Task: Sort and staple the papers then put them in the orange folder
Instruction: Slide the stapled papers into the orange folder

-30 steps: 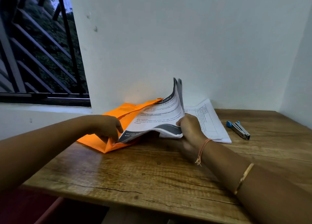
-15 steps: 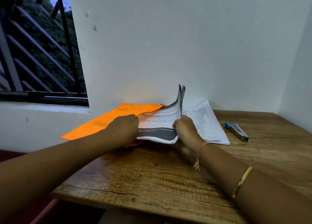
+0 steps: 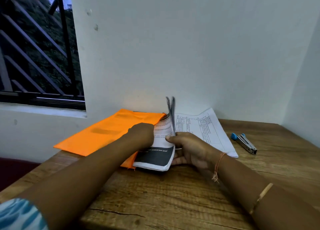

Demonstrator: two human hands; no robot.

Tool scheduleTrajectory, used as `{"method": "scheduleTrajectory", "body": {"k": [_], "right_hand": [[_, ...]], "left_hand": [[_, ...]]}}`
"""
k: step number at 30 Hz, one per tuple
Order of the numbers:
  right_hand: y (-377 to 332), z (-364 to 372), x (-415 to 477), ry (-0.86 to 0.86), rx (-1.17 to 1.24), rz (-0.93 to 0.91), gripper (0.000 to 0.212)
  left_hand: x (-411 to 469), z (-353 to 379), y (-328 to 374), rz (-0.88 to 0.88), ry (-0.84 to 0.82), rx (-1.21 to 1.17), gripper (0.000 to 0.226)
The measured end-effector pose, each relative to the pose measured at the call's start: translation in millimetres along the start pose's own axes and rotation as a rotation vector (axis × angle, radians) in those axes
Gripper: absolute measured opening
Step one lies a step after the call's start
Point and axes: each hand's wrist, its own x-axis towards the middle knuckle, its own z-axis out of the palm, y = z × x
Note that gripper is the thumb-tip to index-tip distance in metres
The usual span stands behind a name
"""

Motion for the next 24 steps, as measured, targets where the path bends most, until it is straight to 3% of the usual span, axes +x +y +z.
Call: {"method": "scheduleTrajectory", "body": {"k": [12,16,24], "right_hand": [[-4.9,11.1,19.8,0.144,0.061,0.016,0.023],[-3.2,24.9,38.1,0.203,-0.101,0.030,0.026],[-17.2,51.6,64.5,0.151,-0.348,-0.036,0.026]], "left_hand": [[-1.8,7.3,-6.6,0.029,0.227,-0.357,0.039],[-2.0,2.1,-11.0,0.049,0.287,-0.472,0.041],[-2.7,-5.7,-15.2,0.084,0.338,-0.708,0.045]]}}
